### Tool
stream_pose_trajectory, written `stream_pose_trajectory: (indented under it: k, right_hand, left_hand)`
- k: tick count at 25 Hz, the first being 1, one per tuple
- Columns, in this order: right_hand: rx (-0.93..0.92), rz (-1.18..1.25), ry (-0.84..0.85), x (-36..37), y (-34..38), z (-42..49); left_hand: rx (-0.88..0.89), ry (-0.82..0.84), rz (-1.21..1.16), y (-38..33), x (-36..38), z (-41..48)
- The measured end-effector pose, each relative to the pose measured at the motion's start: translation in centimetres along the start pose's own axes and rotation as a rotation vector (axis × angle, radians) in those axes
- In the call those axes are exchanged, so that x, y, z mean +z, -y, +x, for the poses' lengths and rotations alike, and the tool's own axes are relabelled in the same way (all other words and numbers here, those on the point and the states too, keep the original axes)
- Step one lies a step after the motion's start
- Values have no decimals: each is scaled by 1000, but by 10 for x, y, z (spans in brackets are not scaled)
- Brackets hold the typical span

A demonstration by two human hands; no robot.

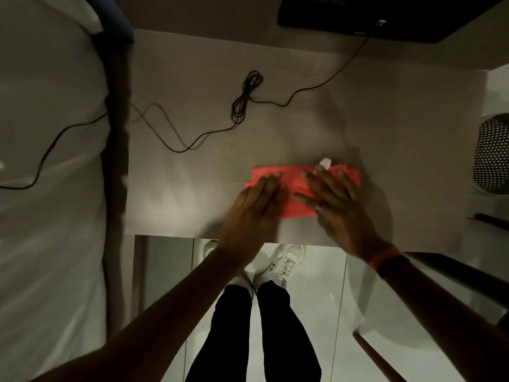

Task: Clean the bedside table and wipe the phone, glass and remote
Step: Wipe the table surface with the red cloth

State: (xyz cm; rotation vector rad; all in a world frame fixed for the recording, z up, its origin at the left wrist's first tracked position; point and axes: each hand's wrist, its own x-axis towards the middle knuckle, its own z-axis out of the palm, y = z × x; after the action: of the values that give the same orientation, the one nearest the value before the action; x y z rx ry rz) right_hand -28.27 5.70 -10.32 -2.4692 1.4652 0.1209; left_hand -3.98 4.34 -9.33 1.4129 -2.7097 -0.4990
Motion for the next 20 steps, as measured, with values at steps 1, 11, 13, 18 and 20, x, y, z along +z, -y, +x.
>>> stream_pose_trajectory:
  k: [1,11,13,18,20]
  right_hand:
    - [12,-25,-21,-7,-17,16]
    - [52,-78,-60,-49,-112,176]
    - [73,-92,-60,-47,-115,162]
    - [243,-43,-24,-48,-185,94]
    - [268,4,-18,-50,-198,84]
  left_hand:
    - [-19,-9,6,2,-2,24]
    - [-399,-64,126,47,-13,179]
    - [-401,-40,123,36,-13,184]
    - [-40,50,155,-8,-17,248]
    - [-44,66,139,-21,-12,260]
